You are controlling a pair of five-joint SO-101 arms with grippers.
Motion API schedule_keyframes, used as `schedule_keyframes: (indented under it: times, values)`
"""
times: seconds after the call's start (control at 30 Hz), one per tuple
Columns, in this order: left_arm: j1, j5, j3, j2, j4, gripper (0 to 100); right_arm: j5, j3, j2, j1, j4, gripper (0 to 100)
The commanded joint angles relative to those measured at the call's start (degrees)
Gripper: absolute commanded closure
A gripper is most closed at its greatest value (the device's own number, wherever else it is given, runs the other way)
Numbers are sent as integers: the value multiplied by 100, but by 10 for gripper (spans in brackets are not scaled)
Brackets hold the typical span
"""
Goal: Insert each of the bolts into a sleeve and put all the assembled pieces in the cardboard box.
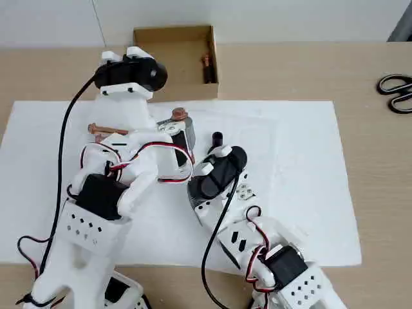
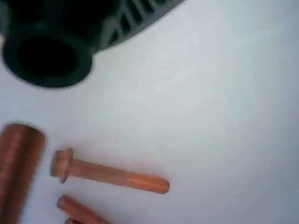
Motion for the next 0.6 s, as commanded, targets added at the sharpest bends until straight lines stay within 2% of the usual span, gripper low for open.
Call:
schedule_keyframes:
  times: [0.0,0.57]
  values:
    - [79,26,-4,-44,-176,994,-62,-44,-136,-57,-110,995]
    - [316,26,242,-62,18,994,-62,-44,-136,-31,-110,995]
